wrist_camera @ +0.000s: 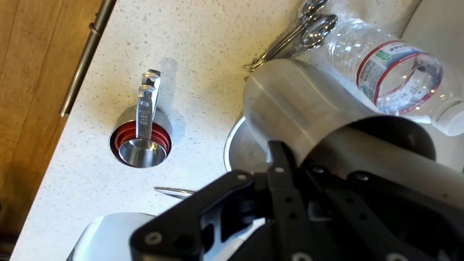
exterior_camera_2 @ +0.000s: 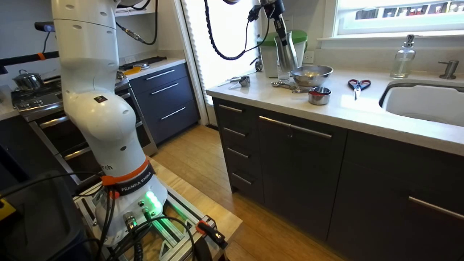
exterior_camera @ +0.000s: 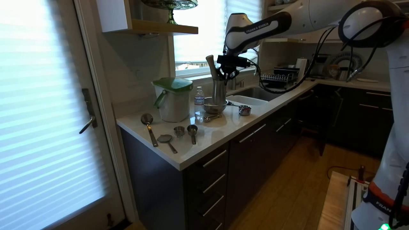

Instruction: Pick up the silver cup and move it to the right side of the silver bowl

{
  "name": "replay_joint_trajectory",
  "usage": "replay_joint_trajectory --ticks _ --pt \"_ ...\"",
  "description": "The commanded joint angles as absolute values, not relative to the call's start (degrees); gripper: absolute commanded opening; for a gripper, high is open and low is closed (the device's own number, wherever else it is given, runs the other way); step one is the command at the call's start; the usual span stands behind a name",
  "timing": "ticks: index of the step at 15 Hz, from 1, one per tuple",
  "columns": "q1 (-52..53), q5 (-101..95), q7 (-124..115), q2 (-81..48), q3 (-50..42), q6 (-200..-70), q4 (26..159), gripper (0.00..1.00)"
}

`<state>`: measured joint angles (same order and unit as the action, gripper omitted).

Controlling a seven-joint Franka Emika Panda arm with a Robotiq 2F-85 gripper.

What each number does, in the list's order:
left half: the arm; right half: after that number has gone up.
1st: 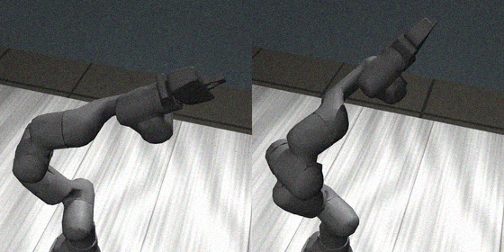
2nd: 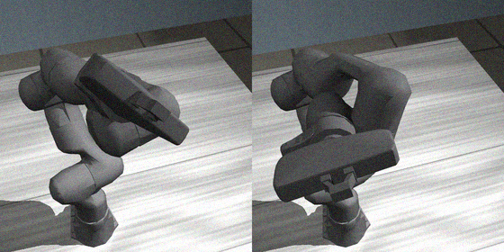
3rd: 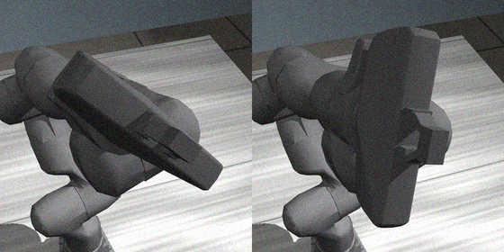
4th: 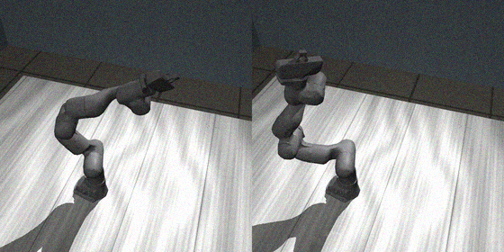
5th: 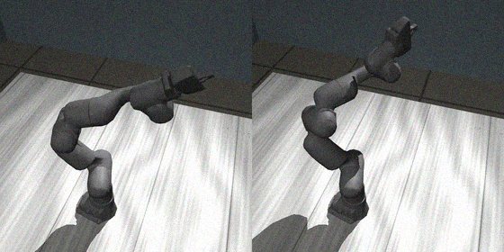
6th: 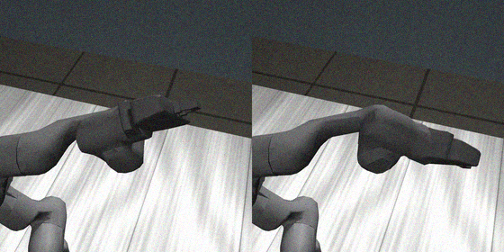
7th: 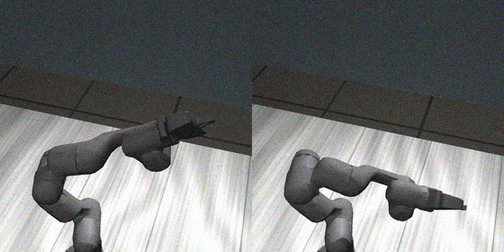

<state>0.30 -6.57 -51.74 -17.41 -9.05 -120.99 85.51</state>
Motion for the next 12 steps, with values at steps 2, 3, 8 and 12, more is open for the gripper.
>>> replay_joint_trajectory --ticks 2,3,8,12 --pt "-0.5 -6.3 -55.4 -20.6 -9.5 -118.8 79.6 0.01" --pt "-0.8 -6.3 -56.5 -21.5 -9.7 -118.5 78.0 0.01" --pt "-3.0 -4.4 -63.8 -26.9 -11.0 -113.6 66.4 0.01" --pt "-5.1 -4.6 -69.7 -31.2 -12.3 -109.8 57.8 0.01"
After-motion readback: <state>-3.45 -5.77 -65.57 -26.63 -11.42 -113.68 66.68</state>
